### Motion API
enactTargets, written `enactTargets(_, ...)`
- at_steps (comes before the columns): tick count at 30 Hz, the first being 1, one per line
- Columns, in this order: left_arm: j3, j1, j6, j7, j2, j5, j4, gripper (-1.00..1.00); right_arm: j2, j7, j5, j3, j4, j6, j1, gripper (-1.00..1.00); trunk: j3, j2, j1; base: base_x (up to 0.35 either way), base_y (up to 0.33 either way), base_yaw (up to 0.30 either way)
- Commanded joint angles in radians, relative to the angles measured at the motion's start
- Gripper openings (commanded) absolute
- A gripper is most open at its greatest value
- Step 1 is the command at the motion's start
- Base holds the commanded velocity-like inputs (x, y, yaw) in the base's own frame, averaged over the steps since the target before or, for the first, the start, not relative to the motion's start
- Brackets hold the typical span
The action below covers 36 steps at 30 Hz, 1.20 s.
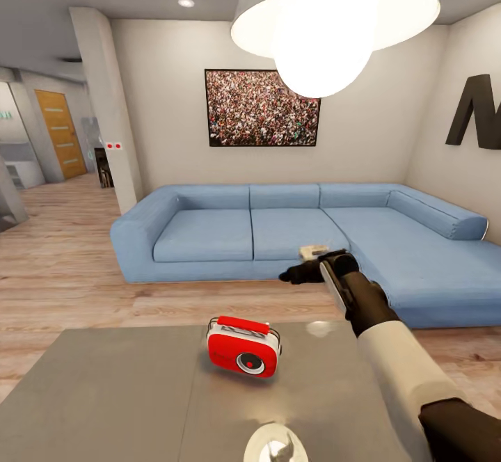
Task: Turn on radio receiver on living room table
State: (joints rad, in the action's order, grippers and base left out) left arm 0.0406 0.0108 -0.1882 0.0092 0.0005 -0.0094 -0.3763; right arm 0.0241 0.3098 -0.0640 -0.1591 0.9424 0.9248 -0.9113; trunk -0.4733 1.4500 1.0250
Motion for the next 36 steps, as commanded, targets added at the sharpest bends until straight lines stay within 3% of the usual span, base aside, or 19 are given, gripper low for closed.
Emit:
enactTargets(1, 0.0, 0.0, -0.001, 0.0, 0.005, 0.0, 0.011, 1.0, 0.003, 0.051, -0.008, -0.028, -0.006, -0.001, -0.003, 1.0, 0.0, 0.0, 0.0, 0.0, 0.0, 0.0)
enactTargets(4, 0.001, 0.0, -0.001, 0.0, 0.013, 0.0, 0.027, 1.0, 0.006, 0.154, -0.055, -0.171, -0.014, -0.004, -0.008, 1.0, 0.0, 0.0, 0.0, 0.0, 0.0, 0.0)
enactTargets(5, 0.001, 0.0, -0.001, 0.0, 0.014, 0.0, 0.028, 1.0, 0.006, 0.164, -0.066, -0.2, -0.015, -0.005, -0.008, 1.0, 0.0, 0.0, 0.0, 0.0, 0.0, 0.0)
enactTargets(7, 0.0, 0.0, -0.001, -0.001, 0.015, 0.0, 0.031, 1.0, 0.005, 0.187, -0.103, -0.296, -0.023, -0.015, -0.009, 1.0, 0.0, 0.0, 0.0, 0.0, 0.0, 0.0)
enactTargets(10, -0.002, 0.0, -0.001, -0.001, 0.014, -0.001, 0.032, 1.0, 0.003, 0.196, -0.123, -0.342, -0.041, -0.054, -0.009, 1.0, 0.0, 0.0, 0.0, 0.0, 0.0, 0.0)
enactTargets(11, -0.003, 0.0, -0.001, -0.001, 0.015, 0.0, 0.032, 1.0, -0.003, 0.198, -0.136, -0.359, -0.056, -0.111, -0.009, 1.0, 0.0, 0.0, 0.0, 0.0, 0.0, 0.0)
enactTargets(13, -0.003, 0.0, 0.0, -0.001, 0.016, 0.001, 0.032, 1.0, -0.017, 0.199, -0.15, -0.364, -0.061, -0.139, -0.009, 1.0, 0.0, 0.0, 0.0, 0.0, 0.0, 0.0)
enactTargets(16, -0.004, 0.0, 0.004, -0.001, 0.018, 0.002, 0.033, 1.0, -0.043, 0.202, -0.167, -0.368, -0.064, -0.161, -0.009, 1.0, 0.0, 0.0, 0.0, 0.0, 0.0, 0.0)
enactTargets(20, -0.001, 0.0, 0.0, -0.003, 0.024, 0.003, 0.033, 1.0, -0.057, 0.241, -0.174, -0.37, -0.063, -0.174, -0.009, 1.0, 0.0, 0.0, 0.0, 0.0, 0.0, 0.0)
enactTargets(25, 0.003, 0.0, -0.009, -0.005, 0.039, 0.009, 0.033, 1.0, -0.085, 0.41, -0.176, -0.361, -0.063, -0.236, -0.009, 1.0, 0.0, 0.0, 0.0, 0.0, 0.0, 0.0)
enactTargets(28, 0.004, 0.0, -0.029, -0.006, 0.044, 0.01, 0.034, 1.0, -0.113, 0.479, -0.177, -0.295, -0.06, -0.275, -0.009, 1.0, 0.0, 0.0, 0.0, 0.0, 0.0, 0.0)
enactTargets(32, 0.004, 0.0, -0.044, -0.006, 0.048, 0.01, 0.034, 1.0, -0.131, 0.544, -0.184, -0.151, -0.057, -0.294, -0.009, 1.0, 0.0, 0.0, 0.0, 0.0, 0.0, 0.0)
enactTargets(36, 0.005, 0.0, -0.047, -0.006, 0.049, 0.011, 0.034, 1.0, -0.166, 0.587, -0.202, -0.101, -0.055, -0.334, -0.009, 1.0, 0.0, 0.0, 0.0, 0.0, 0.0, 0.0)
